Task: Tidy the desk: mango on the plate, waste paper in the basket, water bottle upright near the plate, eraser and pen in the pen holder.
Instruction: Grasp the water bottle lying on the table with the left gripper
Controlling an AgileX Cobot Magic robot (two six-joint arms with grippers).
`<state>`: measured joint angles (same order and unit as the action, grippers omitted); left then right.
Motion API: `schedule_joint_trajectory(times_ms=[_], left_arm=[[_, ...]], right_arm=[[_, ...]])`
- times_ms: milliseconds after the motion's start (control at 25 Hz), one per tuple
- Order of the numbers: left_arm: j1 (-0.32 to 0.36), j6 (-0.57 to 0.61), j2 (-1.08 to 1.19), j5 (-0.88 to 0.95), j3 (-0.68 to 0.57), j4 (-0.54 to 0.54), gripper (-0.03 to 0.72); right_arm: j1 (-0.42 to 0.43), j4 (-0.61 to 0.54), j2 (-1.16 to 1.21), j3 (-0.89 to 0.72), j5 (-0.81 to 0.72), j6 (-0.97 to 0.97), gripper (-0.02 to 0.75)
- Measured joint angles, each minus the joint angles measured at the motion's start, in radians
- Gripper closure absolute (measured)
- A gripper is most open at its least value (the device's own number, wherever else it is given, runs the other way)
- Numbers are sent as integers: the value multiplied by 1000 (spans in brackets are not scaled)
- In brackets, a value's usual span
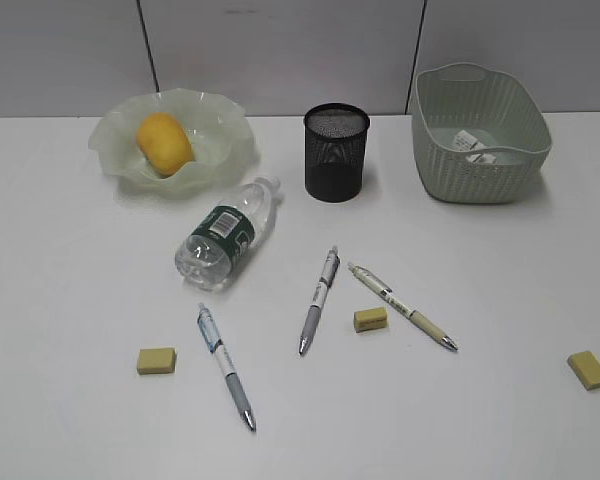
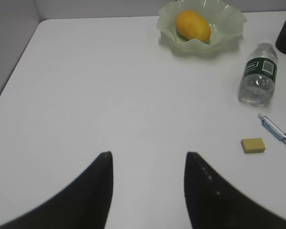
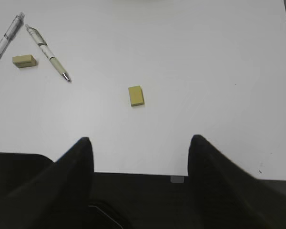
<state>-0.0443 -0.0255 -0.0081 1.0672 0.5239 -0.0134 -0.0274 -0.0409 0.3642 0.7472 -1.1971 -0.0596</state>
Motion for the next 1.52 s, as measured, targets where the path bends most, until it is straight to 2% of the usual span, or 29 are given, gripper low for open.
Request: schedule_joint_trajectory(times_ms=[240,560,880,1520], left_arm=[[0,0,0,0,0,0,316],[0,0,0,0,0,0,316],[0,0,0,0,0,0,316],[0,0,0,0,0,0,316]], right_arm=[[0,28,-209,-111,21,0,241],[0,32,-367,-207,48,0,242],[0,32,-373,-241,135,0,242],[0,29,-373,-242,144,18,242]])
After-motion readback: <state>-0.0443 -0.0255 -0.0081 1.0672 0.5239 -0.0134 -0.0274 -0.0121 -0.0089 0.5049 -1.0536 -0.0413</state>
